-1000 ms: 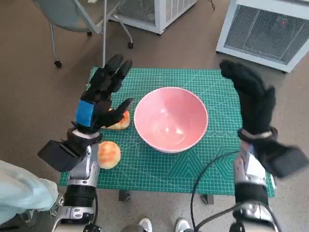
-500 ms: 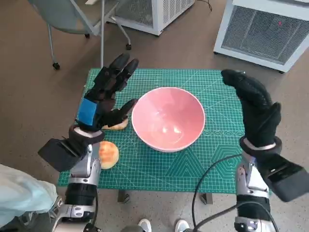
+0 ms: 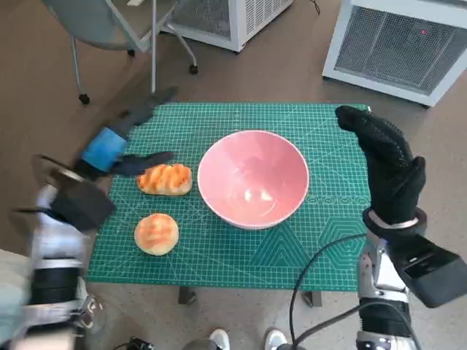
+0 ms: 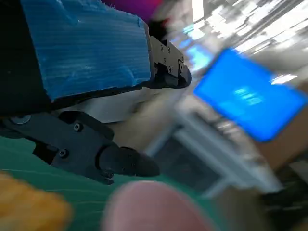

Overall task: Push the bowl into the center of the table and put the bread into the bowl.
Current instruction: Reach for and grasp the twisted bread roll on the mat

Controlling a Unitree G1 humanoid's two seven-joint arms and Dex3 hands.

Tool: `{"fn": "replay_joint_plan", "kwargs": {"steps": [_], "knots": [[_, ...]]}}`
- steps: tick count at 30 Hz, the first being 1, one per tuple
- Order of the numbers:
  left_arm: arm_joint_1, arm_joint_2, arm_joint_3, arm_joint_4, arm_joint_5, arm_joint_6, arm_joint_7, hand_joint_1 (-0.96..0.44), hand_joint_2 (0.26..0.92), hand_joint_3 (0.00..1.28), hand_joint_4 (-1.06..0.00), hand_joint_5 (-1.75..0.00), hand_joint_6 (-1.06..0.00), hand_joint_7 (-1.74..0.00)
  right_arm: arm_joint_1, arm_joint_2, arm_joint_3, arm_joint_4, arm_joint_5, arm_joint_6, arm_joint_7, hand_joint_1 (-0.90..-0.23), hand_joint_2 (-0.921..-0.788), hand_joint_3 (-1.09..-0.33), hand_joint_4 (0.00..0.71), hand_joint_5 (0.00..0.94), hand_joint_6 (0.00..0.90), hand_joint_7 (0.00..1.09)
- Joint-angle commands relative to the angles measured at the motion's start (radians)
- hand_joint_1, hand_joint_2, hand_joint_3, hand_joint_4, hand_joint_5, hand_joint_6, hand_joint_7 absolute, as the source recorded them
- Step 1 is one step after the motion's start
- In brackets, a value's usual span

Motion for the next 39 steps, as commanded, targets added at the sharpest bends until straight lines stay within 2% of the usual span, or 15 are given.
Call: {"fn": "replay_joint_plan", "kwargs": {"steps": [1, 12, 15, 29, 39], "knots": [[-0.03, 0.048, -0.11, -0.132, 0.141, 0.29, -0.087, -0.3, 0.756, 0.0, -0.05, 0.0, -0.23, -0.05, 0.021, -0.009, 0.014, 0.004, -0.015, 0.036, -0.013, -0.628, -0.921, -0.708, 0.113, 0.0, -0.001, 0.42], [-0.057, 0.02, -0.23, -0.081, 0.222, 0.406, -0.088, -0.02, 0.748, 0.0, -0.05, 0.0, -0.29, -0.03, 0.01, -0.005, 0.026, 0.02, -0.009, 0.046, -0.013, -0.617, -0.921, -0.71, 0.116, 0.002, -0.001, 0.42], [-0.068, 0.023, -0.264, -0.063, 0.244, 0.418, -0.087, 0.02, 0.749, 0.0, -0.05, 0.0, -0.3, -0.02, 0.008, -0.005, 0.027, 0.024, -0.007, 0.046, -0.011, -0.616, -0.921, -0.71, 0.118, 0.003, -0.001, 0.41], [-0.149, -0.005, -0.402, 0.117, 0.336, 0.405, -0.063, -0.04, 0.731, 0.0, -0.05, 0.0, -0.28, 0.0, -0.005, 0.0, 0.033, 0.05, 0.002, 0.045, -0.003, -0.607, -0.921, -0.714, 0.119, 0.003, -0.001, 0.42], [-0.228, -0.07, -0.477, 0.323, 0.39, 0.393, 0.004, -0.06, 0.729, 0.0, -0.05, 0.0, -0.27, 0.0, -0.007, 0.001, 0.039, 0.052, 0.01, 0.047, 0.0, -0.605, -0.921, -0.715, 0.12, 0.003, -0.001, 0.42]]}}
